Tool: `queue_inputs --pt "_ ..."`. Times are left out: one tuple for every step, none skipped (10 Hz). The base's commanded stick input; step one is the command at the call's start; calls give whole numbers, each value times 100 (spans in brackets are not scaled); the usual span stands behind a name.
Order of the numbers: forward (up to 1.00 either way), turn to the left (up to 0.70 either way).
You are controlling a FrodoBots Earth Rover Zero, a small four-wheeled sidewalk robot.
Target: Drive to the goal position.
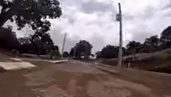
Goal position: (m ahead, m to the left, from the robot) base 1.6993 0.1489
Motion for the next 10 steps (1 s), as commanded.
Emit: queue_inputs --pt "70 0" --pt "70 0" --pt "70 0" --pt "70 0" --pt "70 0" --pt "70 0" --pt "70 0" --pt "70 0" --pt "70 0" --pt "70 0"
